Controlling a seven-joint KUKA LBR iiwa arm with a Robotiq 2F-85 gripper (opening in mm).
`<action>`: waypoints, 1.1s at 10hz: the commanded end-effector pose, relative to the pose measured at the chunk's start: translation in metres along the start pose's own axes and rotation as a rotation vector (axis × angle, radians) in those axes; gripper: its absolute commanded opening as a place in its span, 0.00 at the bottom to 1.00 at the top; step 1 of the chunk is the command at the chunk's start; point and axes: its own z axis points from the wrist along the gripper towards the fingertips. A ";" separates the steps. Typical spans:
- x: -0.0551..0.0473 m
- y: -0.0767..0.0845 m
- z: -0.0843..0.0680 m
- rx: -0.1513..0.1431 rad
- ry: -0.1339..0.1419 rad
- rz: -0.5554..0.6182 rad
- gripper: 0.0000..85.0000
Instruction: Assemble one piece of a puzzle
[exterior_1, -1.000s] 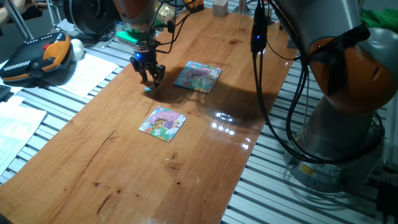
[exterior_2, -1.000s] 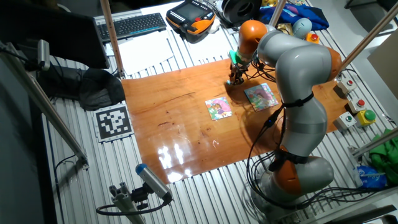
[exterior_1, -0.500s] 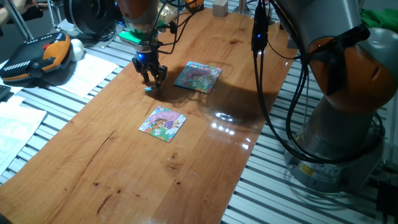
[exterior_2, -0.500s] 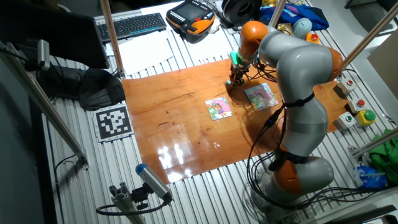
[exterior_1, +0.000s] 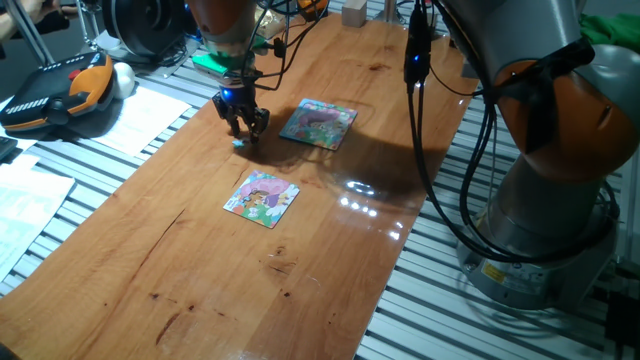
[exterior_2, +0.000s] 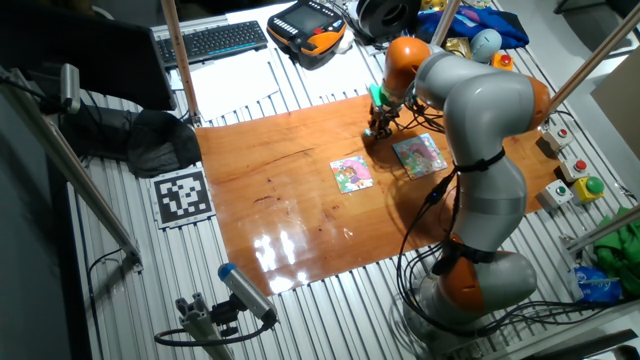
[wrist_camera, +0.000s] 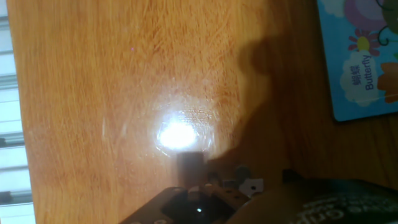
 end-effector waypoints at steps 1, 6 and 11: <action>0.000 0.001 0.000 0.001 0.001 -0.002 0.60; 0.000 0.002 -0.001 0.003 0.003 -0.006 0.40; 0.000 0.002 0.000 0.002 0.009 -0.024 0.20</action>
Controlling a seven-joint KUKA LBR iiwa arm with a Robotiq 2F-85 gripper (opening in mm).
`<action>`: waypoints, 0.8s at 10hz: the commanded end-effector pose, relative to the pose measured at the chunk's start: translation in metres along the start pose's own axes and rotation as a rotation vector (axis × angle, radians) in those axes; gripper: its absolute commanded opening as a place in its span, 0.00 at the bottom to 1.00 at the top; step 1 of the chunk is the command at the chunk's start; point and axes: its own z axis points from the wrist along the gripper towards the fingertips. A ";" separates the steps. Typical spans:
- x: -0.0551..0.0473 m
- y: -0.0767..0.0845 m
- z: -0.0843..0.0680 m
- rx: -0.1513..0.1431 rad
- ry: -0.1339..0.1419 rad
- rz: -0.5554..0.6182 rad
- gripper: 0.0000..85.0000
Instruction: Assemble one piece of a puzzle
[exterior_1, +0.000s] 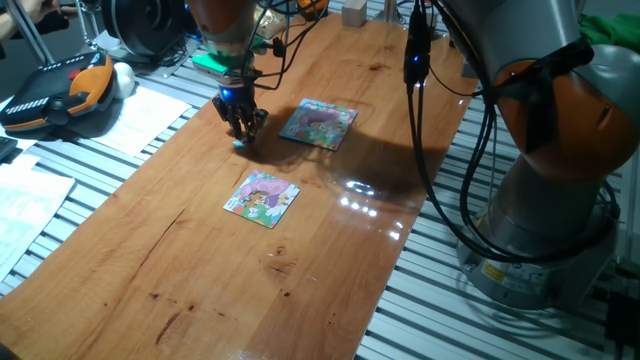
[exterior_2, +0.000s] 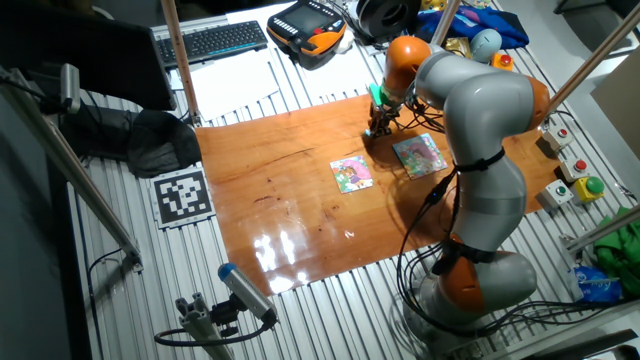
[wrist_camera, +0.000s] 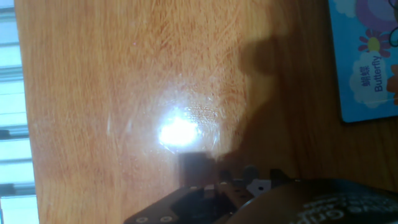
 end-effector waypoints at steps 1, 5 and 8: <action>0.000 0.000 0.000 0.000 0.003 -0.003 0.20; 0.000 -0.001 -0.004 0.011 0.001 -0.017 0.00; 0.002 -0.004 -0.012 0.008 0.001 -0.011 0.00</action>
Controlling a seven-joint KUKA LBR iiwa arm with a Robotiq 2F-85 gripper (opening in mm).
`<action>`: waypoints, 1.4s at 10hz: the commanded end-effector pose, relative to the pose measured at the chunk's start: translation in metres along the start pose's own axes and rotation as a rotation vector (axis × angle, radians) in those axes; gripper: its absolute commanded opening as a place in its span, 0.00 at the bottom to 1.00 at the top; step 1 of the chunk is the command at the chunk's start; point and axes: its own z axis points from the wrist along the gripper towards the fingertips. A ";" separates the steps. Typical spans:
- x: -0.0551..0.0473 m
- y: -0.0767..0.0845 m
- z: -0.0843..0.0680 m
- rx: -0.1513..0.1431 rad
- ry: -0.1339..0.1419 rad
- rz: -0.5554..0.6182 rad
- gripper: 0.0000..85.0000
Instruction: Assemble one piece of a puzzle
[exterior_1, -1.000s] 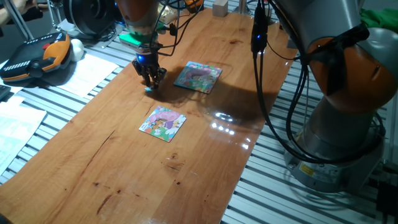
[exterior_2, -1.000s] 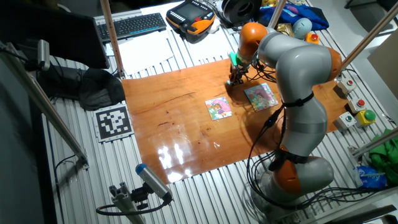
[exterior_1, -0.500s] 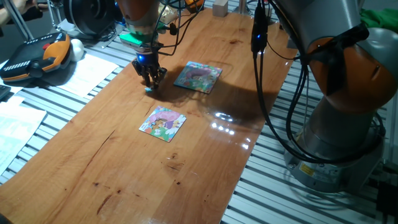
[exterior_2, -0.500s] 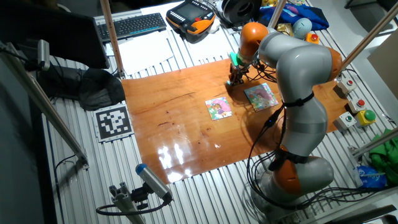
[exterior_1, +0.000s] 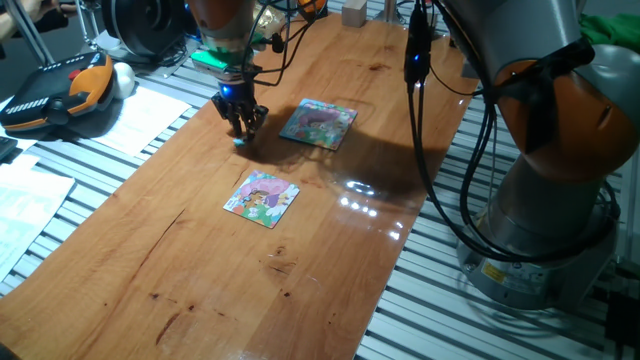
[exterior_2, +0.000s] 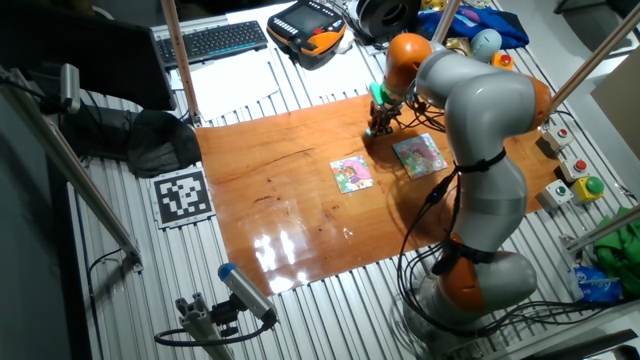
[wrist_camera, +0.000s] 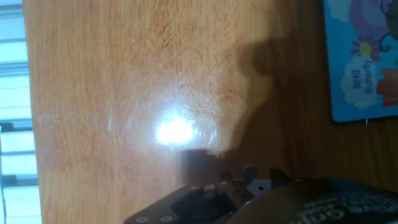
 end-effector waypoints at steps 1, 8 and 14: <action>0.001 -0.001 -0.003 -0.001 0.000 0.004 0.00; 0.014 -0.023 -0.024 0.008 0.010 0.026 0.00; 0.018 -0.028 -0.021 0.005 0.021 0.043 0.00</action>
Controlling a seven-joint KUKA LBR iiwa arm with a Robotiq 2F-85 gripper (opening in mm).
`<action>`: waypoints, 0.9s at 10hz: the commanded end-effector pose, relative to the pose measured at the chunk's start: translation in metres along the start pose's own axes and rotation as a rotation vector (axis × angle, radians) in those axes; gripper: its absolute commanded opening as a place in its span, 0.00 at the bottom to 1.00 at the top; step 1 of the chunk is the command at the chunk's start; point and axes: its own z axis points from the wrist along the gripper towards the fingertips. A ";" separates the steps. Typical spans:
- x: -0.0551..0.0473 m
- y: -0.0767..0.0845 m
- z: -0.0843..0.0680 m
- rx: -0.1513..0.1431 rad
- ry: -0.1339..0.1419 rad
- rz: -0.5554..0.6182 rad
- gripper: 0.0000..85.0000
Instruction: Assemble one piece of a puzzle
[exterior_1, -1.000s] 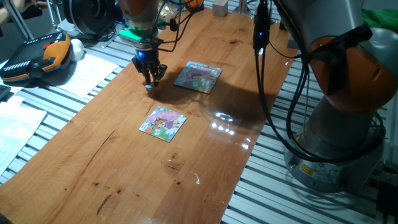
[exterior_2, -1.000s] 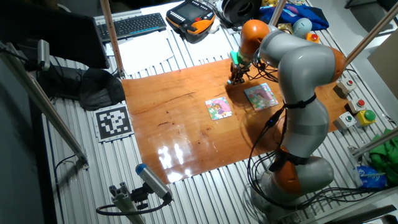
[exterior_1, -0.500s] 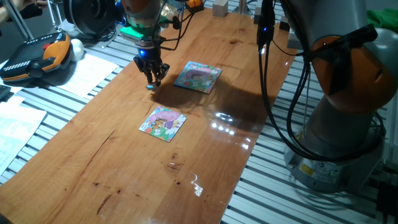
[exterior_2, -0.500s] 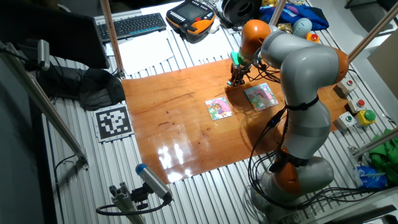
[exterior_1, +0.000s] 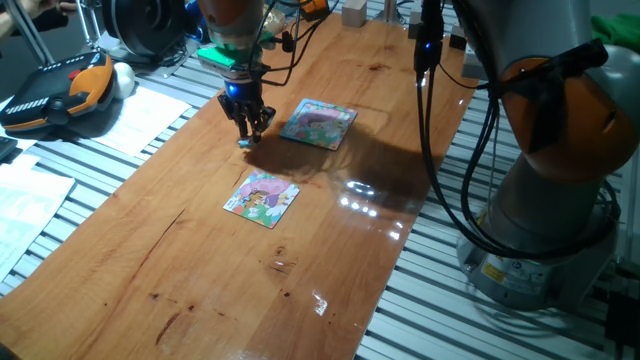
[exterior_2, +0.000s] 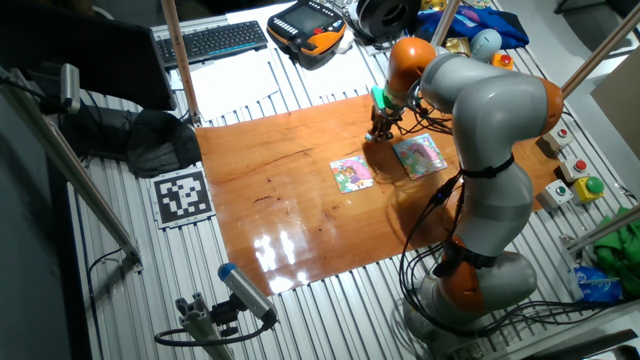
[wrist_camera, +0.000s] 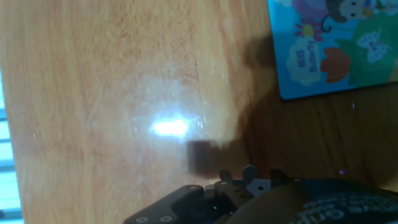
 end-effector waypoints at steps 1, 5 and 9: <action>0.002 0.000 -0.005 0.004 0.000 0.000 0.00; 0.005 -0.001 -0.018 -0.010 -0.027 -0.013 0.00; 0.005 -0.002 -0.020 -0.027 -0.043 -0.026 0.00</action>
